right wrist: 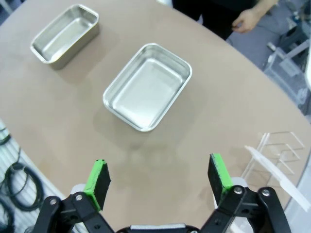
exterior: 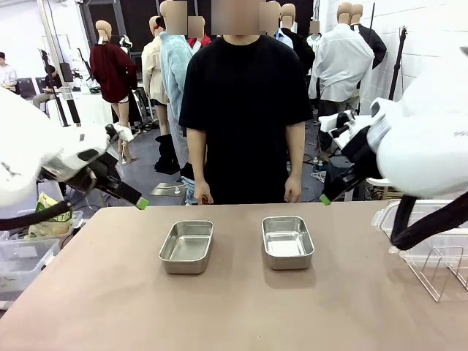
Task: Place the bread in airtight containers.
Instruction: Lift both Airtight Container.
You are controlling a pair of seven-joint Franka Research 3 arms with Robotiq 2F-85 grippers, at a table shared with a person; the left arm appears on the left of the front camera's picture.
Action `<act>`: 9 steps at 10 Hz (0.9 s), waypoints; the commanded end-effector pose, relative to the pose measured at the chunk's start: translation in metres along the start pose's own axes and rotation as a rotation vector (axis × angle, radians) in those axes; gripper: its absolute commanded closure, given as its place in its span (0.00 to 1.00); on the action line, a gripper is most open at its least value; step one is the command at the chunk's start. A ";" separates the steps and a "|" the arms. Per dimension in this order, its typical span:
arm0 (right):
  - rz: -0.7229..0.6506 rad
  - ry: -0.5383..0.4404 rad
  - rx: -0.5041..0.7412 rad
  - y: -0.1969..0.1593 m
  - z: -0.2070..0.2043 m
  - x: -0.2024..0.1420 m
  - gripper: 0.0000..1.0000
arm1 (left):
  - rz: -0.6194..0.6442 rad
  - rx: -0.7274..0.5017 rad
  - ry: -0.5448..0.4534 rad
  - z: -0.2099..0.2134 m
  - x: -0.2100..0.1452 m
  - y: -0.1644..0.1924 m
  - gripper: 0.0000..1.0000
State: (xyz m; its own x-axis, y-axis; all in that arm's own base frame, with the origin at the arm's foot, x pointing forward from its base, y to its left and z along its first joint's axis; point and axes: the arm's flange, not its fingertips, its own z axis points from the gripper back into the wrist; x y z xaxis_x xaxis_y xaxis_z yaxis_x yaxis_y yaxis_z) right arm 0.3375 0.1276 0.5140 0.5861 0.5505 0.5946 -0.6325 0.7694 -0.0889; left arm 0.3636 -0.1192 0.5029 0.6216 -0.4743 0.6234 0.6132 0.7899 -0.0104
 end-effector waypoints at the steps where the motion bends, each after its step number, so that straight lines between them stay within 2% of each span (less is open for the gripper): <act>1: 0.030 -0.025 0.040 -0.007 0.032 -0.004 0.00 | -0.034 -0.092 0.014 0.026 0.004 0.003 0.00; 4: 0.036 -0.096 0.026 -0.012 0.065 -0.006 0.00 | -0.070 -0.110 -0.030 0.051 -0.003 -0.002 0.00; 9: 0.016 -0.089 0.058 -0.019 0.057 -0.001 0.00 | -0.067 -0.132 -0.007 0.046 0.000 -0.002 0.00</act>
State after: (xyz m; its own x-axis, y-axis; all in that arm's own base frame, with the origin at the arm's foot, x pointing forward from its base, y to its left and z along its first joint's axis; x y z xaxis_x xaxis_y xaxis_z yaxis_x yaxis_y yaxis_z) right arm 0.3114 0.0961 0.5613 0.5420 0.5262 0.6552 -0.6487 0.7577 -0.0719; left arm 0.3369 -0.1063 0.5437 0.5788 -0.5121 0.6346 0.6950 0.7169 -0.0553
